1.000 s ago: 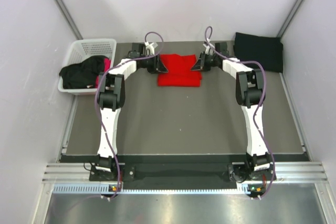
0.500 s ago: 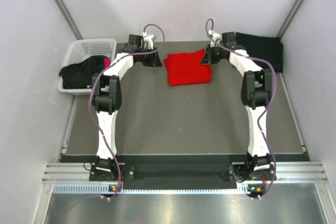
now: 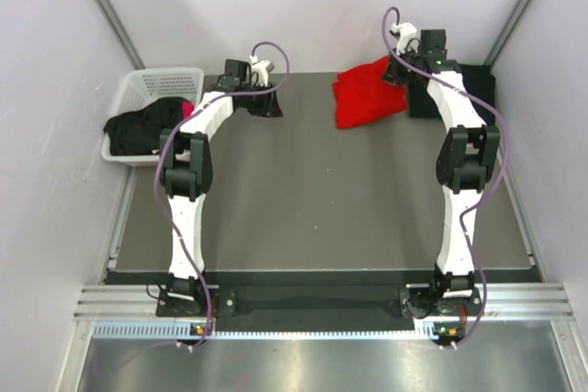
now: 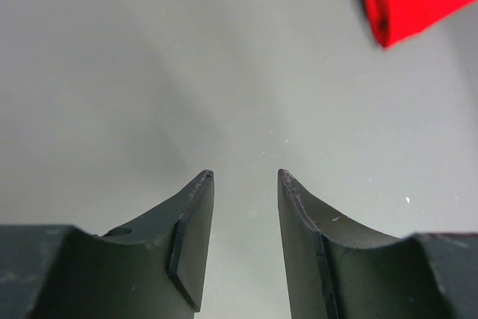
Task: Fold and stack the t-shirts
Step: Neatly place the folded tshirt to the corner
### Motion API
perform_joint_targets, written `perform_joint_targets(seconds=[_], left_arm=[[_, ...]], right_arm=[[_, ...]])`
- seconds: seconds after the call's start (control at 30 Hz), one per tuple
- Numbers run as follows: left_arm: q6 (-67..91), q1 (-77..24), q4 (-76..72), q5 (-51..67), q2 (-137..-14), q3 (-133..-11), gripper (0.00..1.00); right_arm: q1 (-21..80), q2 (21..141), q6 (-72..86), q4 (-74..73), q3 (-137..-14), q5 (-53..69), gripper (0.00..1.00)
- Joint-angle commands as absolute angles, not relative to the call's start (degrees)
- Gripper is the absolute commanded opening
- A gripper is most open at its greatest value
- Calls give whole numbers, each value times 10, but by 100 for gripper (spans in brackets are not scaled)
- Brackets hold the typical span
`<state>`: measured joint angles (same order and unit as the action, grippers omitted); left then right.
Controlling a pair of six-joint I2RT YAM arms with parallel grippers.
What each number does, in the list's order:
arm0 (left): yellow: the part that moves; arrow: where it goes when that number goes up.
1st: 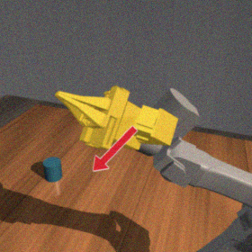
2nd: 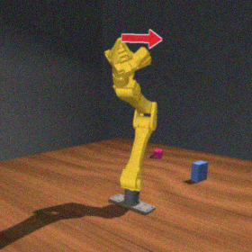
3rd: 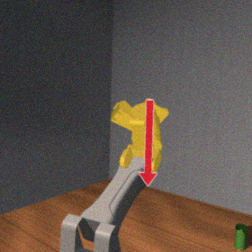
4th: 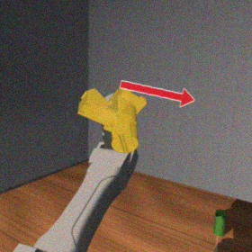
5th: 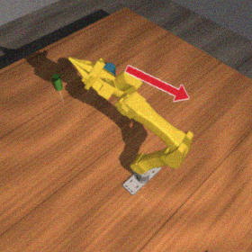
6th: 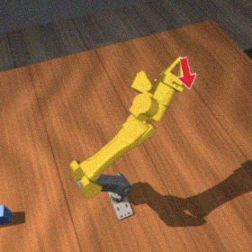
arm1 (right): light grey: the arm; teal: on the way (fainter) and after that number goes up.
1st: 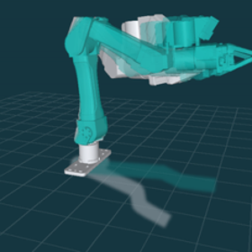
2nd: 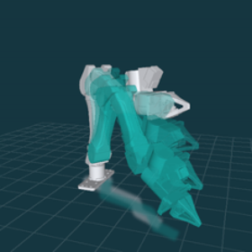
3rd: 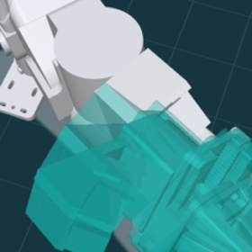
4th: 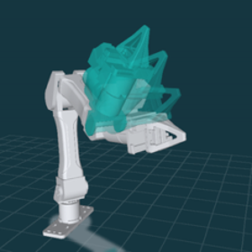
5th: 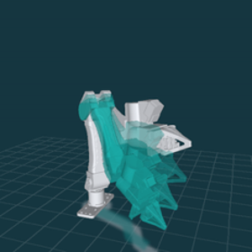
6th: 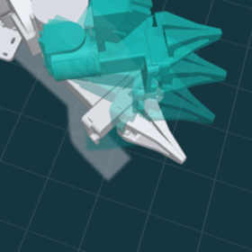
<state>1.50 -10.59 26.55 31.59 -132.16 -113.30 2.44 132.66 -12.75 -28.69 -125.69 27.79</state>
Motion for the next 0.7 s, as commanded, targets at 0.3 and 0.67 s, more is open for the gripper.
perform_joint_targets(seconds=[0.3,0.67], left_arm=[[-15,-120,266,316,-1297,-1151,45],[-28,-137,272,304,-1303,-1150,45]], right_arm=[[-31,1284,-212,-265,-1321,227,0],[-69,1254,-264,-279,-1325,229,0]])
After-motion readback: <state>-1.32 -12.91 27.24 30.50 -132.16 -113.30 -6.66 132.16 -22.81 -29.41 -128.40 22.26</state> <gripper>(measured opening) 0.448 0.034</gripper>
